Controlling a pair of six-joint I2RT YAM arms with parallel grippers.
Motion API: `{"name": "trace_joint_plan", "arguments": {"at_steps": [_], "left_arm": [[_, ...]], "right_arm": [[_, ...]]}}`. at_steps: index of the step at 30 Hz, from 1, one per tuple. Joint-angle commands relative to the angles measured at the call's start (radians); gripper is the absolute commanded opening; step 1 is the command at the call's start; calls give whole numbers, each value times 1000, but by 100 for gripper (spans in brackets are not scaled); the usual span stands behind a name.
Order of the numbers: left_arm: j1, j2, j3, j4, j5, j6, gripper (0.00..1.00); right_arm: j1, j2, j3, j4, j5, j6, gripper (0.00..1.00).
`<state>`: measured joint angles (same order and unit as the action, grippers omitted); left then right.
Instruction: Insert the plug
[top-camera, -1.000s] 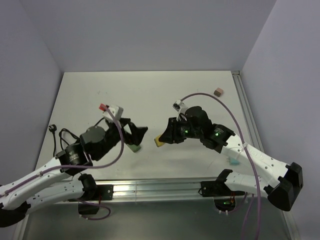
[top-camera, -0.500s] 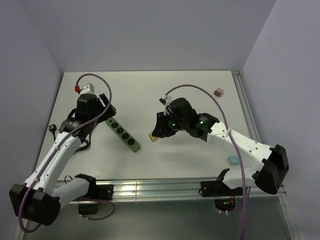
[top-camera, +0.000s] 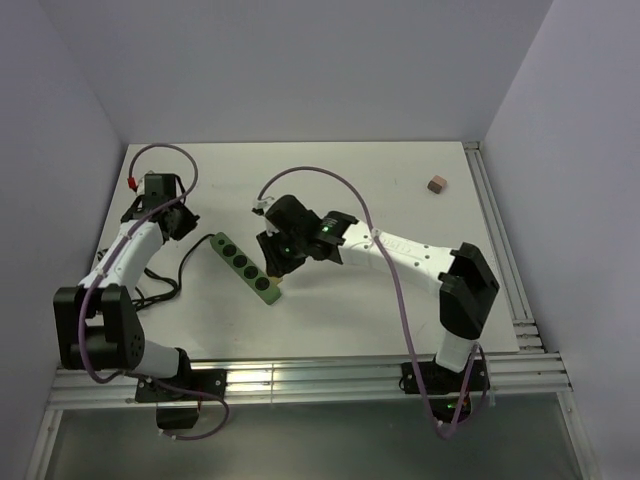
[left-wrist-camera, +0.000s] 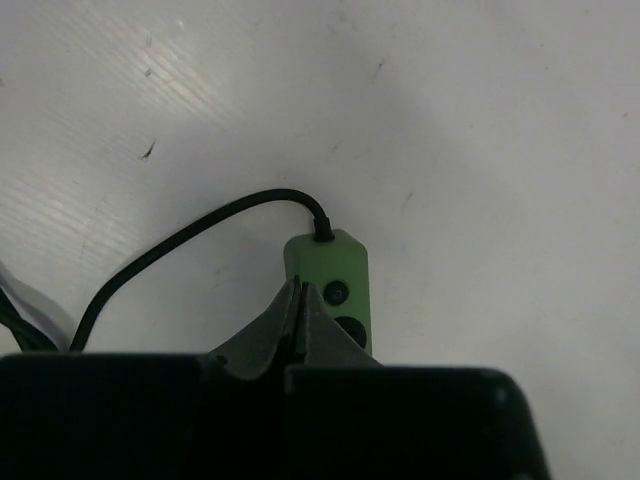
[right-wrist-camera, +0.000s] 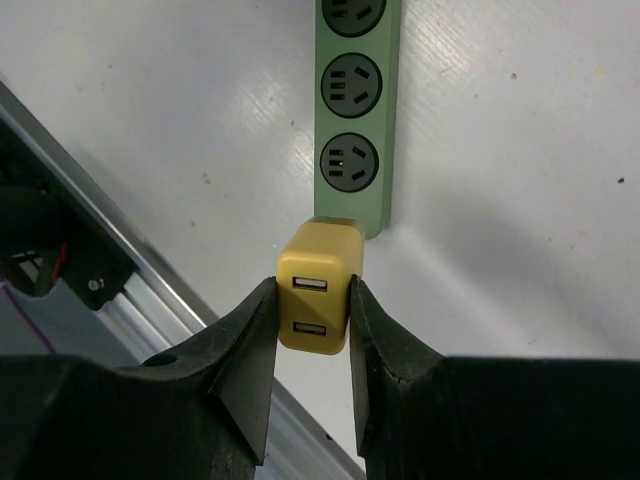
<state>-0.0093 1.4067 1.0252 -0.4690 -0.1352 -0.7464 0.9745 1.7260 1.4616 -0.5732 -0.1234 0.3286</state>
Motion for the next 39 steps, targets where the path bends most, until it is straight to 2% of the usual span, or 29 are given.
{"name": "trace_joint_plan", "arguments": {"at_steps": [1,6,11,17,21,30,39], "left_arm": [[8,64,41,66,65,22,0],[8,185,116,61,32,25,0],[8,297,168,56,45,42,0],[8,371,162,70,129,41,0],[8,344,79,124,187,13,0],[-44,321,13,139,152,-7,0],[-52,285,-22,147,143,-24,1]], "right_arm": [[7,58,103,-56,44,-68,0],[15,147,202,-77,22,-89,0],[32,251,327,-138,77,-131,0],[43,314,388,-174,87,-140,0],[43,296,341,-152,44,-122,0],[56,248,237,-77,34,-37,0],[58,158,100,96,48,1,0]]}}
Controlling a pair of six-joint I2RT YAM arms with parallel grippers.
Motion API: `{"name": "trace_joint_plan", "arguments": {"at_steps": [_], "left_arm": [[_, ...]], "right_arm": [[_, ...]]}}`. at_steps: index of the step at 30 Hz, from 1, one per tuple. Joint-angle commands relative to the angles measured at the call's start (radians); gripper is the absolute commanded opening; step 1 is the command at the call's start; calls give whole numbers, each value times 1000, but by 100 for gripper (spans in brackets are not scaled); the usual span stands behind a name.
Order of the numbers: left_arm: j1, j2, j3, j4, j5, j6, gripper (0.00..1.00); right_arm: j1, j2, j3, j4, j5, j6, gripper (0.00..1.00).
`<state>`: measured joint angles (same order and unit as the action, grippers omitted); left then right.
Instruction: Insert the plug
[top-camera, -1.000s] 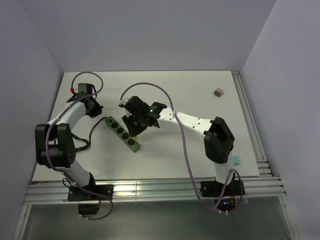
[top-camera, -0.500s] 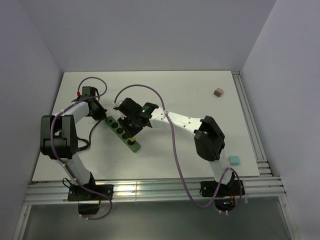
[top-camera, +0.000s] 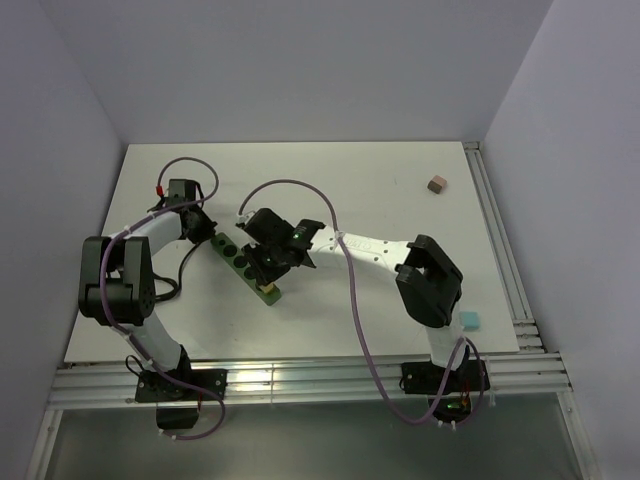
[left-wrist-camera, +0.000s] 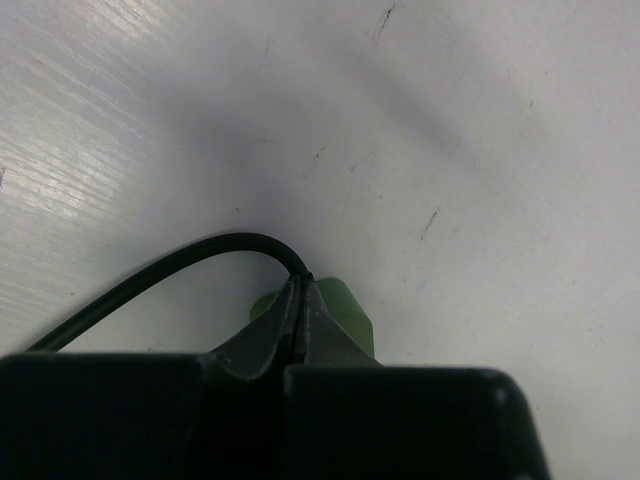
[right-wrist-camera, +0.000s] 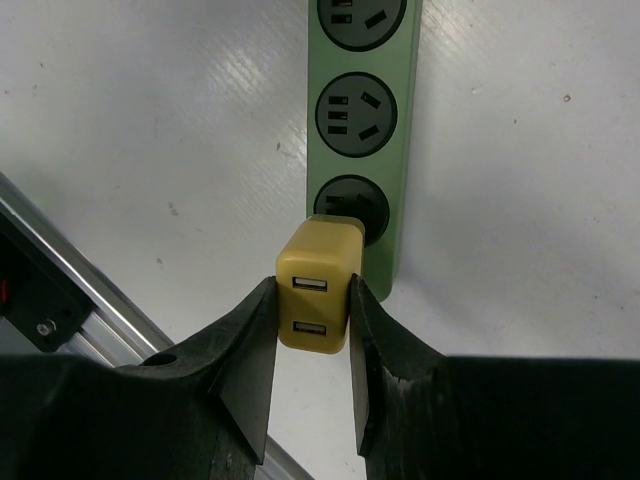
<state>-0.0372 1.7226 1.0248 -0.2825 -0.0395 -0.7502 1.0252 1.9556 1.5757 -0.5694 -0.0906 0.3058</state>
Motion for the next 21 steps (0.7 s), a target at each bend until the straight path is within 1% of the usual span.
{"name": "trace_joint_plan", "arguments": {"at_steps": [1,6,11,21], "left_arm": [[-24,-31,-23,-40,47,-20,0],[-26,-31,-25,-41,49,-18,0],[-29,-31,-26,-41,49,-18,0],[-29,-34,-37,-38,44,-17,0]], "right_arm": [[7,-72,-14,97,18,27,0],[10,-109,-48,141,22,24,0],[9,-73,-13,108,43,10,0],[4,-47,-16,132,11,10,0]]}}
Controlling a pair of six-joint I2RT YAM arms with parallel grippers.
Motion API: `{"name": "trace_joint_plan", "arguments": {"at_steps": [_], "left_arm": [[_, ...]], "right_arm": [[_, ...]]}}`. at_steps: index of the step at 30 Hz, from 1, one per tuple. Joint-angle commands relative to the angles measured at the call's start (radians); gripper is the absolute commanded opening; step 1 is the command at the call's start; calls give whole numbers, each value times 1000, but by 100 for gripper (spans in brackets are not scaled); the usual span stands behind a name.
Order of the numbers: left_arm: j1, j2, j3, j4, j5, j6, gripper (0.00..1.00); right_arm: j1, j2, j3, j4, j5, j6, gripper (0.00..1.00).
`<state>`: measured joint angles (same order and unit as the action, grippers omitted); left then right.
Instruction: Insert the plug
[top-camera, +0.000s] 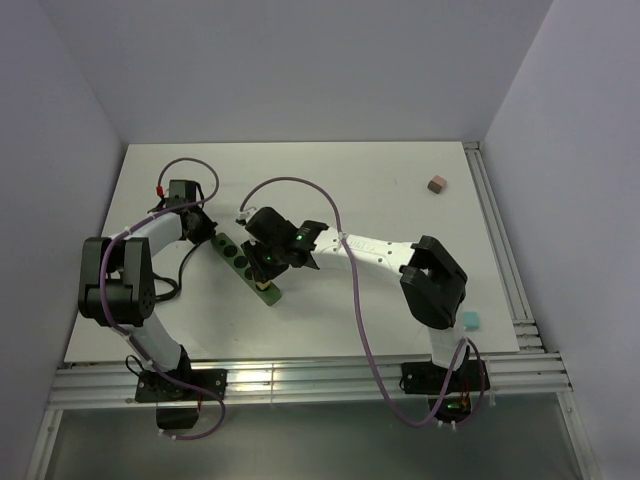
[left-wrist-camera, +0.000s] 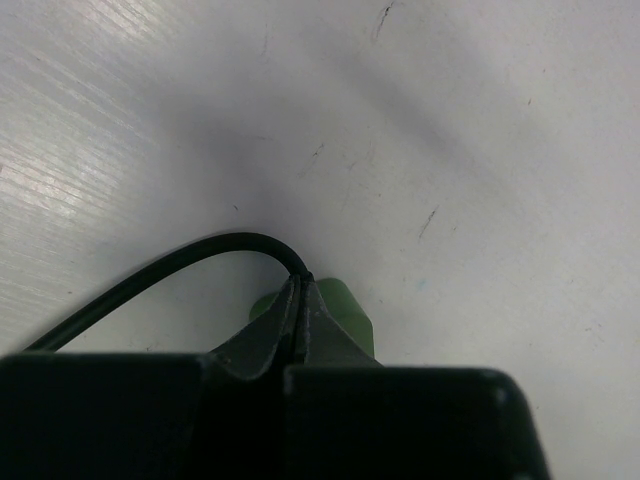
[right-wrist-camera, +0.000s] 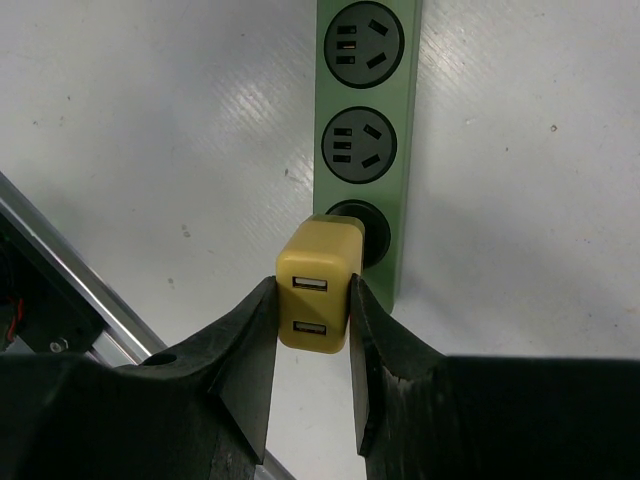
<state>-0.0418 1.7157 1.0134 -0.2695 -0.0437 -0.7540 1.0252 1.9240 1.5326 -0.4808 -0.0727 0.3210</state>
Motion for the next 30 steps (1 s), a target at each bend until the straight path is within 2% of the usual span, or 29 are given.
{"name": "trace_joint_plan", "arguments": {"at_steps": [1,19,30], "left_arm": [[-24,-25,-24,-50,50,-15,0],[-24,-28,-24,-50,54,-10,0],[-24,-31,-29,-54,54,-5,0]], "right_arm": [[4,-13,31,42,-7,-3,0],[4,30,29,34,-19,3,0],[6,73,41,-1,37,-36,0]]}}
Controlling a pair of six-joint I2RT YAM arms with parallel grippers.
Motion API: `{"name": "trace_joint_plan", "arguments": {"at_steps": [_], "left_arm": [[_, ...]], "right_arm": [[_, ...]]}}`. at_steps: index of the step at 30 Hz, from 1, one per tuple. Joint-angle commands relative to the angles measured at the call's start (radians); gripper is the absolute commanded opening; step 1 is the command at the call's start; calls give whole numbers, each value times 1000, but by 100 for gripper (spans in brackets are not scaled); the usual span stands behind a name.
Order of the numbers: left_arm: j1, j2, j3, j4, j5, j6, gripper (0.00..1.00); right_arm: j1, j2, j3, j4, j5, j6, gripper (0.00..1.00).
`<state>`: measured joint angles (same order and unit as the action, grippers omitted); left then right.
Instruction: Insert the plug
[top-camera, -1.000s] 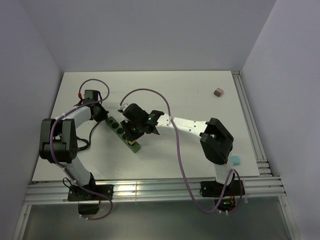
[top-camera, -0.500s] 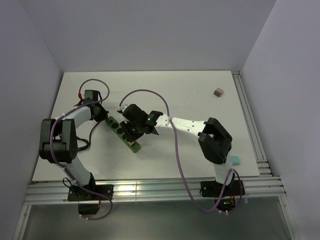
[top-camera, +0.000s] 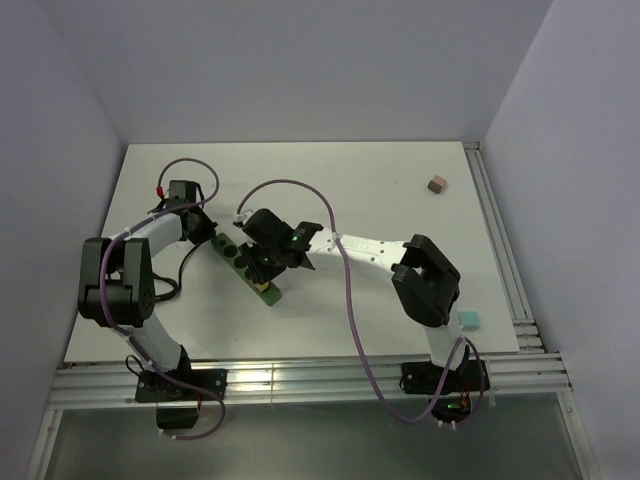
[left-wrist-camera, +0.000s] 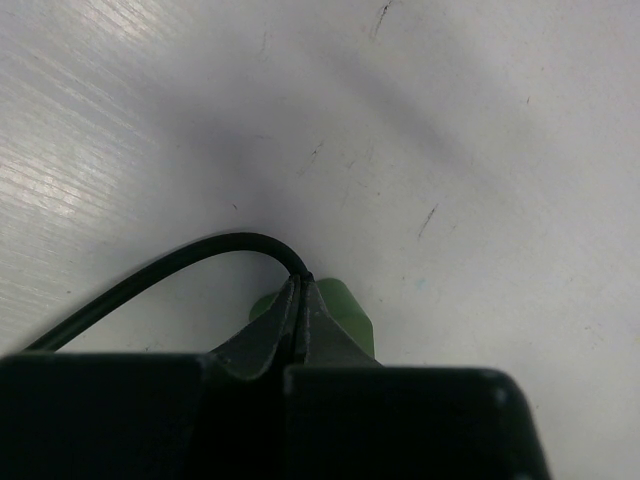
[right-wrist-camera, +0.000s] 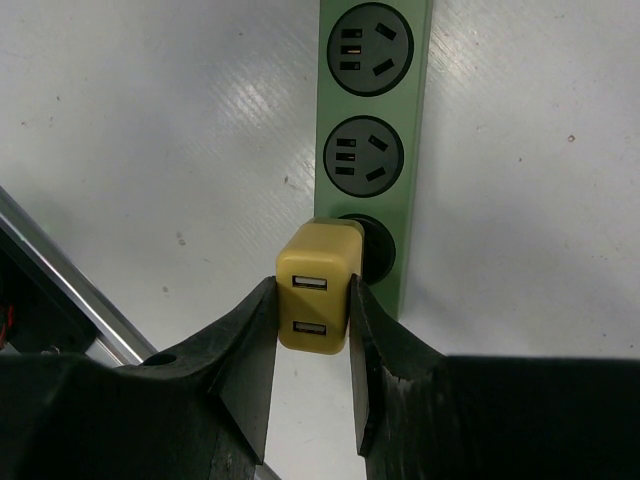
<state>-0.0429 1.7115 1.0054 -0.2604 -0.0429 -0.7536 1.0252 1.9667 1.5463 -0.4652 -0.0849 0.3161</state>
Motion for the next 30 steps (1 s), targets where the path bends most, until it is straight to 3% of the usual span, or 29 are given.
{"name": "trace_joint_plan", "arguments": {"at_steps": [1,6,12,19,30], "left_arm": [[-23,-29,-21,-60,55,-4,0],[-25,-27,-30,-60,58,-3,0],[-25,-36,-36,-57,54,-3,0],[-25,-26,-37,-51,71,-6,0],[-29,-35,-44,-46,77,-9,0]], "right_arm": [[4,37,28,-19,51,-35,0],[7,57,-3,-61,105,-69,0],[7,-5,-189,33,154,-52,0],[-40,40,-189,54,120,-40,0],[-8,148,-276,33,227,15,0]]}}
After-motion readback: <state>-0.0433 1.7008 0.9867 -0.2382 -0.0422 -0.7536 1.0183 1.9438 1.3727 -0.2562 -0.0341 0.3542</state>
